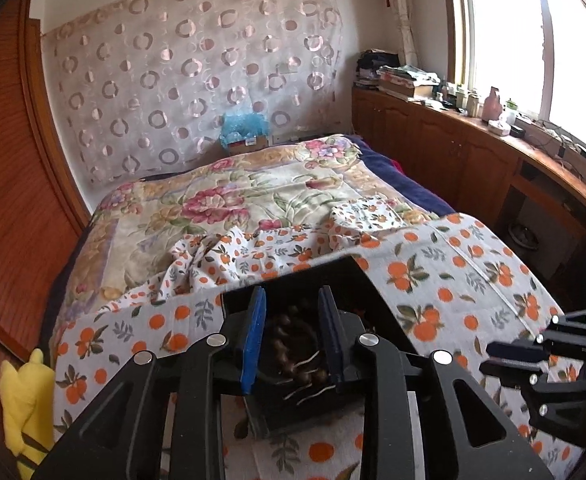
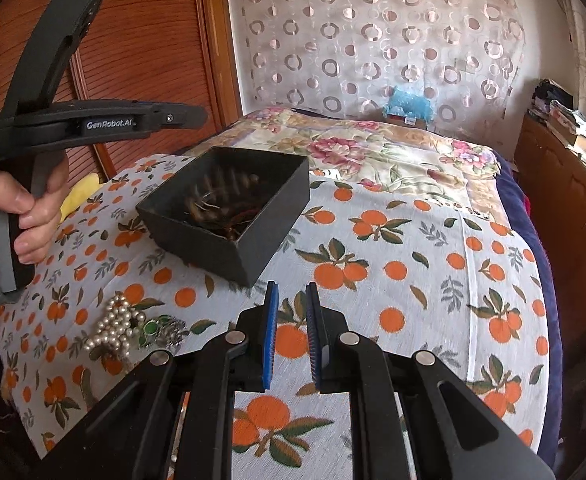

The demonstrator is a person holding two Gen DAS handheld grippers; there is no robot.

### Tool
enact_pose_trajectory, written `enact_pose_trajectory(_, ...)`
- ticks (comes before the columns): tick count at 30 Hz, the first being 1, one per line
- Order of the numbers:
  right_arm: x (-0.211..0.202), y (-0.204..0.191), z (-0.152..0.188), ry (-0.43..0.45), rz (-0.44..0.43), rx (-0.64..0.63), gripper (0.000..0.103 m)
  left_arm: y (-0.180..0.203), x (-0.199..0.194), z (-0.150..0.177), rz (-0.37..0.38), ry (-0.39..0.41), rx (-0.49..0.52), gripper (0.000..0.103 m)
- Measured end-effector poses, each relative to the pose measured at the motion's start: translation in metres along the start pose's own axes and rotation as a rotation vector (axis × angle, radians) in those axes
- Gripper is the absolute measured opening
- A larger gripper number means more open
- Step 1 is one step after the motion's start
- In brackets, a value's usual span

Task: Organize jewelry
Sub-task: 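Release the bead bracelet into the box with the left tool while the right tool returns, then grasp the gold bangle tangled with pearls using the right tool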

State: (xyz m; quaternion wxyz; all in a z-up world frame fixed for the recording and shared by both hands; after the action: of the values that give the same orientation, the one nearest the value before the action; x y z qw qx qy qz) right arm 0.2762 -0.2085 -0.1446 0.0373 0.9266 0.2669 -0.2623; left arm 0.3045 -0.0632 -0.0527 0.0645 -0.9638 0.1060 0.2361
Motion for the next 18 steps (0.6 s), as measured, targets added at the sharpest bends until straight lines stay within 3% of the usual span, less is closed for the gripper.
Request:
enact_pose_trajectory(13,-0.050,-0.049,0.032,0.047,-0.026,-0.030,0.016,0.007,-0.074,0.064,0.057,0.005,0.022,0.048)
enact_pose_trajectory(15,-0.056,-0.052,0.040,0.044,-0.019,-0.029,0.027,0.009,-0.083,0.072,0.071,0.004,0.016,0.052)
enact_pose_trajectory(18,-0.065,-0.054,0.051,0.035,-0.024,-0.002,0.031,0.013,-0.096,0.089,0.086,0.000,0.000,0.053)
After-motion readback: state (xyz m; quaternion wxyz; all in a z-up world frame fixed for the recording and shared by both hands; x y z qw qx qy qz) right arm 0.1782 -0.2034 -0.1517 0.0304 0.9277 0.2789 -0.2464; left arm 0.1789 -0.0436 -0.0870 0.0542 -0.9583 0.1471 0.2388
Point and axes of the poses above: each gripper's, at about its wrist camera, not at the fingertips, and x roughly the way its jaws point, y to its right, z to its underside, the point moved 9 cm from there along x, roughly the way its jaws point, and after that the axes turned 12 degrees about y, right-handed, at the moved point
